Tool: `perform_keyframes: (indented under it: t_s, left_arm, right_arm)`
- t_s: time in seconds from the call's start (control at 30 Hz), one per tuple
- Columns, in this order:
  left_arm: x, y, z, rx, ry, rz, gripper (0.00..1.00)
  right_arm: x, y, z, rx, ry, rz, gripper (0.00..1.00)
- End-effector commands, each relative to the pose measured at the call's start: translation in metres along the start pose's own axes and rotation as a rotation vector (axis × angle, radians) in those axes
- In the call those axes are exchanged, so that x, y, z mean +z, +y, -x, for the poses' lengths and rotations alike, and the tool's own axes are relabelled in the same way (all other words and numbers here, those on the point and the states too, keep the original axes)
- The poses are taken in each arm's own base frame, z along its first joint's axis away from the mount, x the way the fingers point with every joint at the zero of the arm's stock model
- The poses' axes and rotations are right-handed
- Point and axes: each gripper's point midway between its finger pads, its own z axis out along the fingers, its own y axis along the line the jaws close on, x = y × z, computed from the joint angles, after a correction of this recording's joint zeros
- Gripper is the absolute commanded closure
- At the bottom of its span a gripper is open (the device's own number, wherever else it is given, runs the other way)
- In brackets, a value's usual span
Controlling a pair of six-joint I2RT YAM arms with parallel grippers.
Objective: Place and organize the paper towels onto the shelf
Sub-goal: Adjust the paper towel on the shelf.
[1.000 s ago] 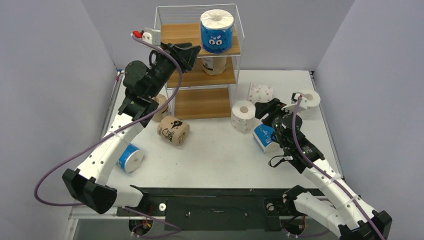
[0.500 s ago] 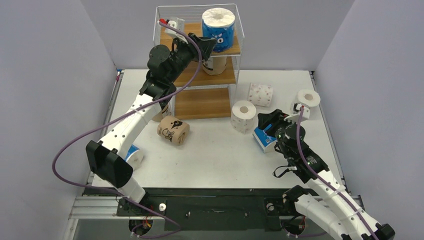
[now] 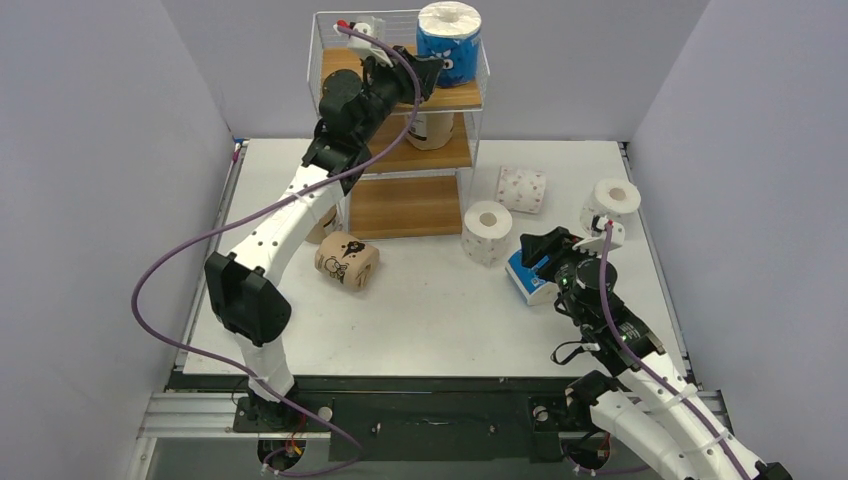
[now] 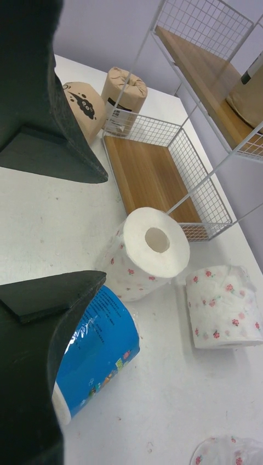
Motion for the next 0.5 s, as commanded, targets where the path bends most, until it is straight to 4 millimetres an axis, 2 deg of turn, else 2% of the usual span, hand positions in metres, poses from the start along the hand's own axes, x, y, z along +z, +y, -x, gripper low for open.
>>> perform_keyframes:
  t_s: [0.0,0.27,0.47]
  left_arm:
    - [0.012,-0.001,0.006,0.005,-0.026,0.011,0.6]
    - [0.021,0.01,0.0,0.016,-0.033,0.049,0.6]
    - [0.023,0.008,-0.005,0.015,-0.027,0.041,0.57]
  right_arm:
    - [-0.003,-0.001,0.001,-0.011,-0.014,0.004,0.44]
    - [-0.003,-0.006,-0.004,-0.019,-0.005,-0.012,0.45]
    - [-0.003,-0.01,-0.006,-0.025,-0.003,-0.024,0.45]
